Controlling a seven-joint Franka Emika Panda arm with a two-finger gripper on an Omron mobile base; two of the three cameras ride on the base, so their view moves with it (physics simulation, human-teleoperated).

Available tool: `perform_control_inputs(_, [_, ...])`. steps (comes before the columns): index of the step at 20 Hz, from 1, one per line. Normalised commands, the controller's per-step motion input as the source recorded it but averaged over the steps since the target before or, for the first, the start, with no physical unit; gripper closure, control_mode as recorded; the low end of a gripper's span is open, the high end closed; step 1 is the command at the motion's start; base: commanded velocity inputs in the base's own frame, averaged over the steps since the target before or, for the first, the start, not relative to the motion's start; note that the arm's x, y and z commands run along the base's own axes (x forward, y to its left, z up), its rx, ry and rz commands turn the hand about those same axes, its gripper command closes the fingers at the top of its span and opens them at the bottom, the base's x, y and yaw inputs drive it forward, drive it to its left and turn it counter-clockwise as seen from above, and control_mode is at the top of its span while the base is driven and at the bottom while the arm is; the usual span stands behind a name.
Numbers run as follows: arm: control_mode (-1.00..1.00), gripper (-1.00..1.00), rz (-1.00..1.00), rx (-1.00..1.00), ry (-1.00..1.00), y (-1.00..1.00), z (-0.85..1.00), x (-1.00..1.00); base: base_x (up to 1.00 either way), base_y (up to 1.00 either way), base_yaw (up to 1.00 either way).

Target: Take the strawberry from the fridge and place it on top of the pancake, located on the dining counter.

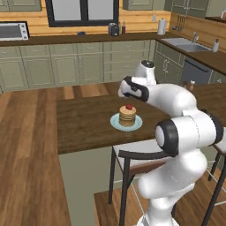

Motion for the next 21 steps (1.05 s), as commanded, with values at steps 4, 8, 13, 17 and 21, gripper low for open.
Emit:
perform_control_inputs(4, [-1.00,-1.00,0.00,0.11,0.00,0.48,0.61,-1.00,0.00,0.00,0.00])
perform_control_inputs(8, [-1.00,-1.00,0.00,-0.08,0.08,0.92,0.40,-0.84,0.00,0.00,0.00])
perform_control_inputs(13, [-1.00,-1.00,0.00,-0.25,0.12,1.00,0.01,-0.86,0.00,0.00,0.00])
perform_control_inputs(17, [-1.00,-1.00,-0.03,-0.24,0.09,0.85,-0.06,-0.96,0.00,0.00,0.00])
perform_control_inputs(21, [-1.00,-1.00,-0.07,-0.24,0.28,0.51,-0.08,-0.34,0.00,0.00,0.00])
